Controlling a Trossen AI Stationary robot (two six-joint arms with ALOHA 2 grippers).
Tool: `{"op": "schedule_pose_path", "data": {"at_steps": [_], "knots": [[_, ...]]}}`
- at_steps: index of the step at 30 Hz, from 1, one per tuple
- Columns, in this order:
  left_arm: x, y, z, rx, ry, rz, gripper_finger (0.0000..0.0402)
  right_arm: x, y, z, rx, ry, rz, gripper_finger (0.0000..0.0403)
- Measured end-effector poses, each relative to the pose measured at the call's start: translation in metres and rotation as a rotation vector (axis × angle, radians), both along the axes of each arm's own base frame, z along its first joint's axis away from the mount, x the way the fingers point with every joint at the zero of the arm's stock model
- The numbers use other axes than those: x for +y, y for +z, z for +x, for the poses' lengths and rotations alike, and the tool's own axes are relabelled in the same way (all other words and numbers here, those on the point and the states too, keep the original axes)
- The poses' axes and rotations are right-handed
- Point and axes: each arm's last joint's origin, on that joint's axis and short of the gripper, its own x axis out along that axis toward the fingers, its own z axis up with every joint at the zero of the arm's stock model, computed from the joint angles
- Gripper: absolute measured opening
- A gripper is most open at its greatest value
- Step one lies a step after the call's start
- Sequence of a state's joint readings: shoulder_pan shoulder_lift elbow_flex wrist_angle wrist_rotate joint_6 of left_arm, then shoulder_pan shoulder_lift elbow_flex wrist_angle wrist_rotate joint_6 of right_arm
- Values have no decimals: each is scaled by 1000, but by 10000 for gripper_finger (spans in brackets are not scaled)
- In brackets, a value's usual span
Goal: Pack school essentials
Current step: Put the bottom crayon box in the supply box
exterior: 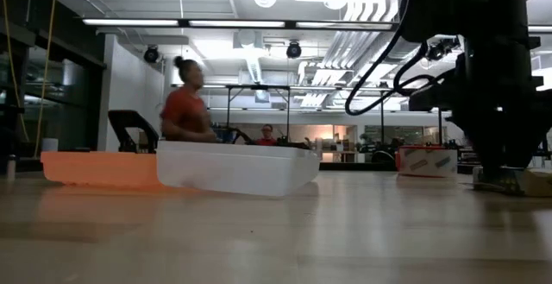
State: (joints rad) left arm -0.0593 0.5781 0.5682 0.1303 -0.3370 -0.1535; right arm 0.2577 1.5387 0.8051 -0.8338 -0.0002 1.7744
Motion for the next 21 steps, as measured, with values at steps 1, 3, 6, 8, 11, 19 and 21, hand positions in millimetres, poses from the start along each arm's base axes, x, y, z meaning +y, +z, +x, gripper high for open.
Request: {"op": "schedule_pose_path", "data": {"at_steps": [1,3,6,8,11,19,21], "knots": [[0,0,0,0,0,0,168,0,0,-1,5,1,-1,82],[0,0,0,0,0,0,168,0,0,-1,13,8,-4,47],[0,0,0,0,0,0,168,0,0,-2,17,30,-5,8],[0,0,0,1,1,0,168,-1,0,-2,18,31,-5,11],[0,0,0,1,17,-2,168,-1,2,-3,11,42,-4,11],[0,0,0,1,18,-2,168,-3,44,4,-184,209,-79,1],[0,0,0,1,18,-2,168,-5,61,7,-317,278,-103,1]]}}
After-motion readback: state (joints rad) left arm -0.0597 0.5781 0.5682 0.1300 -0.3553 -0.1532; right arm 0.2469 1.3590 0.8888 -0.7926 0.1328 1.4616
